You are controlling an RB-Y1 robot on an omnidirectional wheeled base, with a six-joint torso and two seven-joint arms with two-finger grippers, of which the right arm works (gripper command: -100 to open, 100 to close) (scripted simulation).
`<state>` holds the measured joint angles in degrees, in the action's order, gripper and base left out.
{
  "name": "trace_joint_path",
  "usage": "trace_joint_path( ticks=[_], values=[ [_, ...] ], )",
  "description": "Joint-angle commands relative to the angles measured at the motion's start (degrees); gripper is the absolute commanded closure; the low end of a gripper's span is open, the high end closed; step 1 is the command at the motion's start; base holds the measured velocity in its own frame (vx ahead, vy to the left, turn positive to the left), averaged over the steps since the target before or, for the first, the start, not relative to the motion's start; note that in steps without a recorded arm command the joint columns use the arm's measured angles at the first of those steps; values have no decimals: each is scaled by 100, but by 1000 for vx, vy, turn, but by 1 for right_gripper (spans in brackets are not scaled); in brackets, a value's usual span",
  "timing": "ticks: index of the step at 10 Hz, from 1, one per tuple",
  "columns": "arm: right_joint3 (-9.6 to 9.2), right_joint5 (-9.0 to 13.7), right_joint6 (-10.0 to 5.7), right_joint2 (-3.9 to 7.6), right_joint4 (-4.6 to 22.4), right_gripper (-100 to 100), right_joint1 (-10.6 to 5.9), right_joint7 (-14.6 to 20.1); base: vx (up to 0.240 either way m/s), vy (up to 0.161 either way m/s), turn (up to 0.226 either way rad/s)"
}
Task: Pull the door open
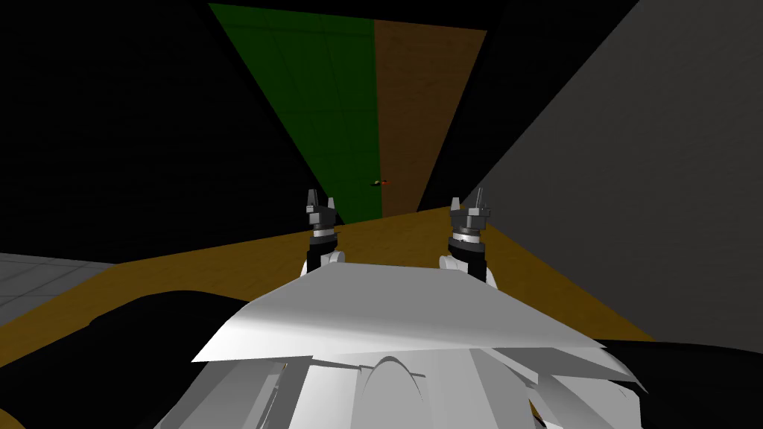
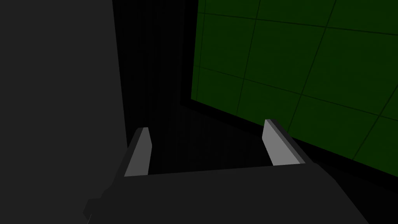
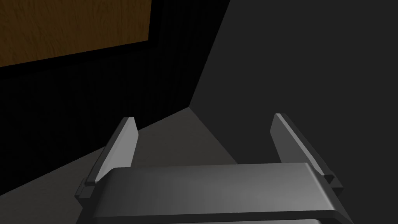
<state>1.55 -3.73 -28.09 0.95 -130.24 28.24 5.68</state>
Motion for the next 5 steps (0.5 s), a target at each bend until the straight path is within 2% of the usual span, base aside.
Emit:
trace_joint_path(
  ticks=[1, 5],
  values=[
    [18, -9, -42, 42, 184, -100, -68, 19, 50, 12, 40],
    [63, -33, -147, 131, 651, -100, -241, 66, 113, 22, 38]
  ],
)
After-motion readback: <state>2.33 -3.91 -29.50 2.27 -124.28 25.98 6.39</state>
